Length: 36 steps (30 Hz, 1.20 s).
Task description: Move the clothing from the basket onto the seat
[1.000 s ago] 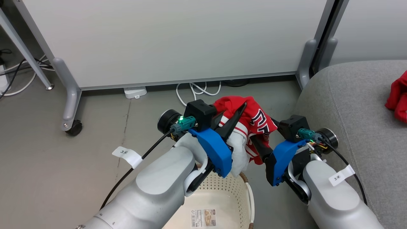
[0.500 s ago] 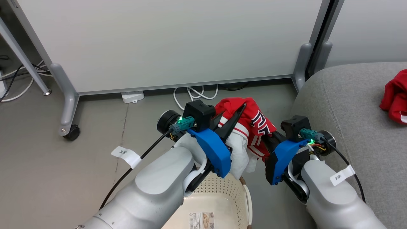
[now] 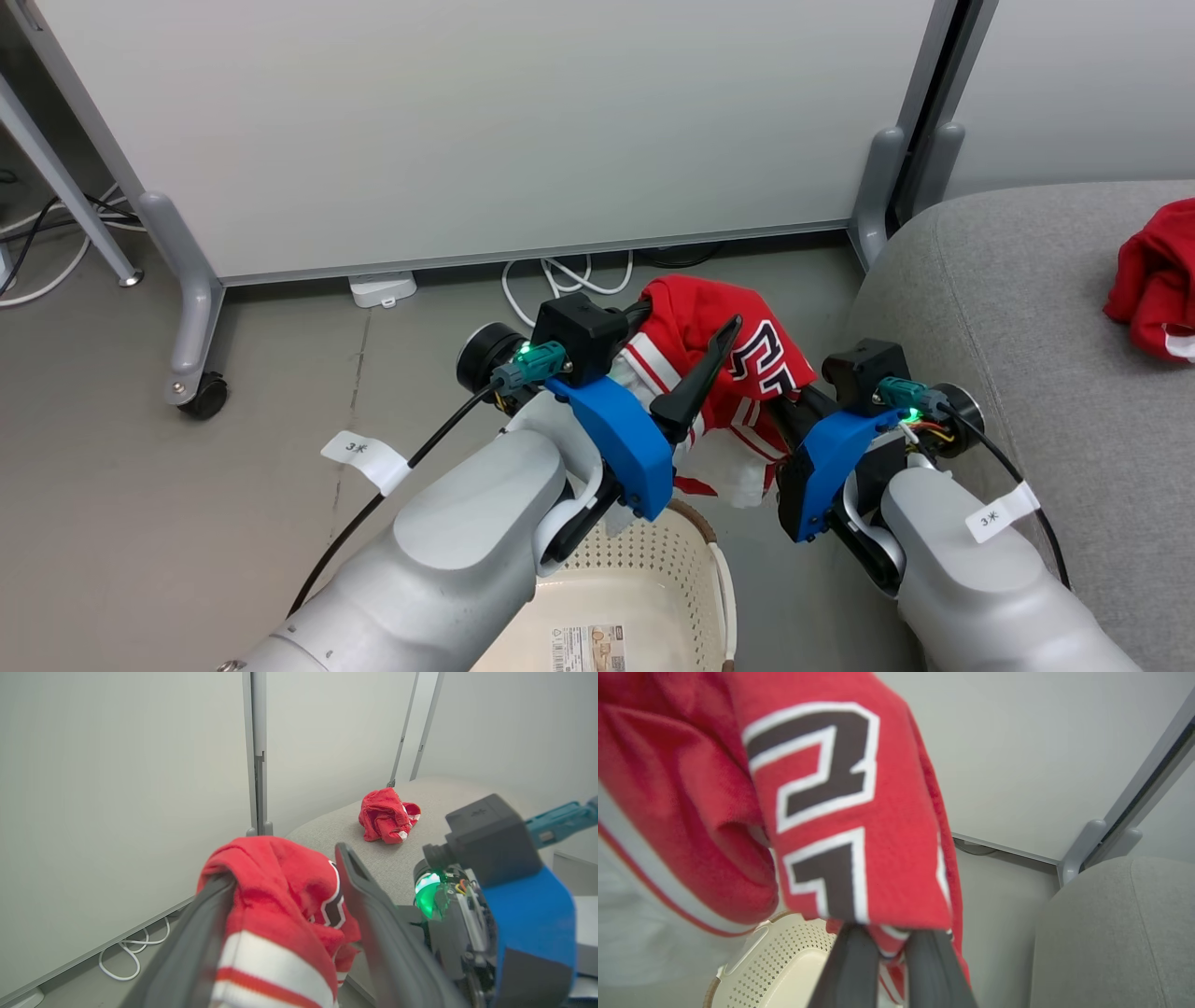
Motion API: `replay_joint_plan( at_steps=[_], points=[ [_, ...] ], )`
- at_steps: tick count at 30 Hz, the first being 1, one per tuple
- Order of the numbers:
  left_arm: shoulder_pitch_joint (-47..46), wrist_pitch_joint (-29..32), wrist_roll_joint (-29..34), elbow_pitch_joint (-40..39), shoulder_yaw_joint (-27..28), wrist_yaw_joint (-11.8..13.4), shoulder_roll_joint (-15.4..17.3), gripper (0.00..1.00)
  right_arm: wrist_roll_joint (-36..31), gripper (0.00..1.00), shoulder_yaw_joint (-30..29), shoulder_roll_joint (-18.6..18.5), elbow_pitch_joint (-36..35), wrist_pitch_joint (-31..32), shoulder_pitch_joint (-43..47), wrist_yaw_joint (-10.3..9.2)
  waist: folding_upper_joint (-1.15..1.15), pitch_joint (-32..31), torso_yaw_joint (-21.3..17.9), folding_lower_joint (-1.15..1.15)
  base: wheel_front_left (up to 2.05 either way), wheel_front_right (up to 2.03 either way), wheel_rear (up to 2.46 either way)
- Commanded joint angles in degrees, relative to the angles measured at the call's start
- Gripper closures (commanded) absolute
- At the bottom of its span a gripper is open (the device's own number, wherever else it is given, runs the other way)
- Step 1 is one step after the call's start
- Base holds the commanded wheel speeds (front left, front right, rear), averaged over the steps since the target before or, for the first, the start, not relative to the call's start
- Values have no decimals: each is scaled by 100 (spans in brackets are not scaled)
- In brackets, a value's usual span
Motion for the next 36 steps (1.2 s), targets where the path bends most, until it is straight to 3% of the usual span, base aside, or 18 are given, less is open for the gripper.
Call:
replay_joint_plan(
  at_steps=[1,16,25,30,36],
  points=[
    [-54,-32,13,15,12,42,35,0,35,100,23,2,34,-50,-116,3,0,-2,3,0,0,0,0],
    [414,-102,112,-204,263,196,283,0,220,100,74,-88,162,-172,-235,3,0,-23,-34,0,0,0,0],
    [1903,-101,1000,-1602,1628,468,758,0,264,100,62,-92,109,-228,-248,2,0,-44,-177,0,0,0,0],
    [2788,-102,1644,-2187,2381,400,906,0,277,100,119,-65,67,-241,-252,2,0,-69,-299,0,0,0,0],
    [3590,-102,2225,-2627,3184,227,824,0,301,100,168,-55,29,-246,-288,3,0,-74,-418,0,0,0,0]
  ],
)
